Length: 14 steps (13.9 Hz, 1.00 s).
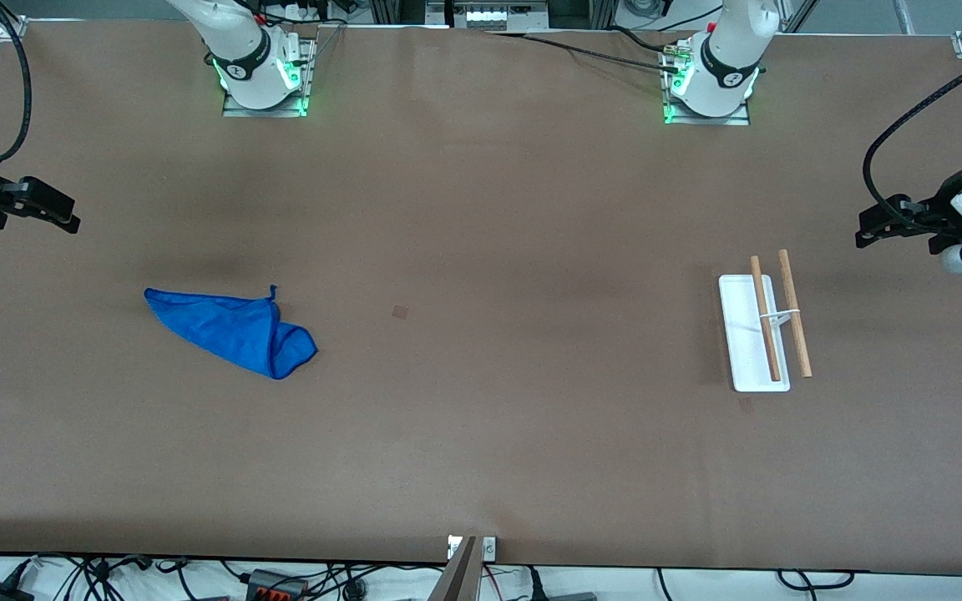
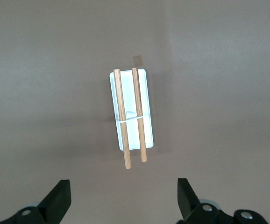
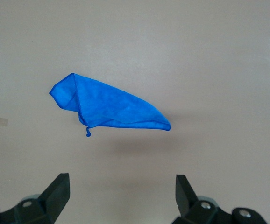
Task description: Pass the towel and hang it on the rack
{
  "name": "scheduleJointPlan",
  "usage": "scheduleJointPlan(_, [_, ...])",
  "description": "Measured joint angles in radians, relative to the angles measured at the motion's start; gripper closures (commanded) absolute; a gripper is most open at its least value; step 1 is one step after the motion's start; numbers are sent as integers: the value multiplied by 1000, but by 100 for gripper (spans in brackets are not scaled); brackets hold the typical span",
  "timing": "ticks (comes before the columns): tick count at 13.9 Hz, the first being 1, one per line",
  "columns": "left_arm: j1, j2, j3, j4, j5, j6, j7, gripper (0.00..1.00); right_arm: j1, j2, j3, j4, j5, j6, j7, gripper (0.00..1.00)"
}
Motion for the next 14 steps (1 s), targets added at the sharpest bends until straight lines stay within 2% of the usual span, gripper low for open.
scheduleJointPlan(8, [0, 0, 0, 0, 0, 0, 0, 0, 1, 15, 0, -10, 0, 0, 0, 0])
scheduleJointPlan(11, [0, 0, 0, 0, 0, 0, 0, 0, 16, 68, 1, -17, 1, 2, -1, 0])
scheduleJointPlan(14, [0, 0, 0, 0, 0, 0, 0, 0, 46, 169, 3, -24, 36, 16, -1, 0])
